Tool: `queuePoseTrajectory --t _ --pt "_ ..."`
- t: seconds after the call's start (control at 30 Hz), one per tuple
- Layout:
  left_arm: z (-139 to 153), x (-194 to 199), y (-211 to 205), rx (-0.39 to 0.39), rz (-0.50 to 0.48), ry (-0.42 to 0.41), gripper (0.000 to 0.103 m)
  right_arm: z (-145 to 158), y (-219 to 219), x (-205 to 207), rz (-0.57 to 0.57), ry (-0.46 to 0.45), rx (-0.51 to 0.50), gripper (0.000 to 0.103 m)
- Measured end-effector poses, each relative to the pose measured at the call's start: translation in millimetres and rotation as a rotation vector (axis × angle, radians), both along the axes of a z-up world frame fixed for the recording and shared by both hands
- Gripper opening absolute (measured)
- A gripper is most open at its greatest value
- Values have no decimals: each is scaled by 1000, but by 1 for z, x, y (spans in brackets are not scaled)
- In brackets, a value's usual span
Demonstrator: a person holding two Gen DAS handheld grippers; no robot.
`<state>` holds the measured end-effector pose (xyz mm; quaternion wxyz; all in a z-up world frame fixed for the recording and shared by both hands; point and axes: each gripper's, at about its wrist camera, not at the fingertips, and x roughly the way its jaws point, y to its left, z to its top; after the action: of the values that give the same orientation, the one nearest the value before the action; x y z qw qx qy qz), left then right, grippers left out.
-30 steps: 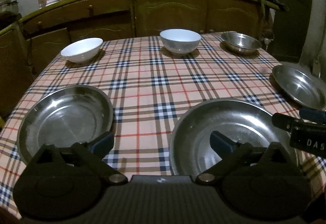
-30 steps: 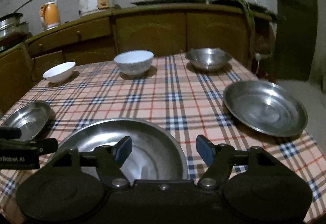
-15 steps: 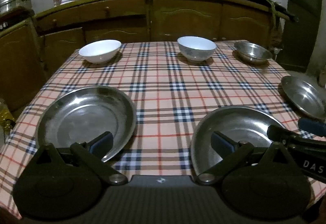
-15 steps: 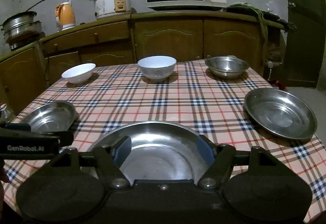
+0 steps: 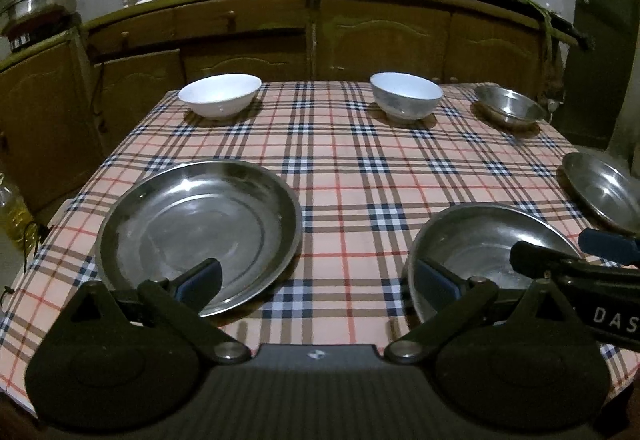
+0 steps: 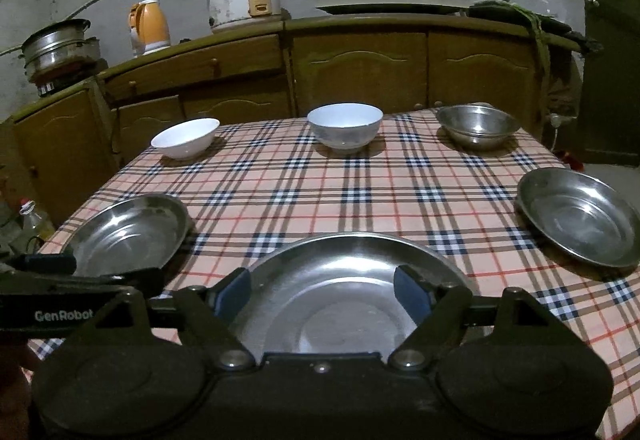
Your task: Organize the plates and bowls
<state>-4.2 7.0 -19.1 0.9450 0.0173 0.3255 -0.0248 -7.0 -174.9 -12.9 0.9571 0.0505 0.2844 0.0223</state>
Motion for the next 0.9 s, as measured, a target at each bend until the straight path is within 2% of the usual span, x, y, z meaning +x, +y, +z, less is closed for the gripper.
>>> queuePoseTrajectory --t 0.57,0.9 --pt "0 4 38 -47 90 11 103 5 37 20 68 11 -4 93" --pt "-1 9 58 -38 153 16 103 6 63 33 123 21 -12 93"
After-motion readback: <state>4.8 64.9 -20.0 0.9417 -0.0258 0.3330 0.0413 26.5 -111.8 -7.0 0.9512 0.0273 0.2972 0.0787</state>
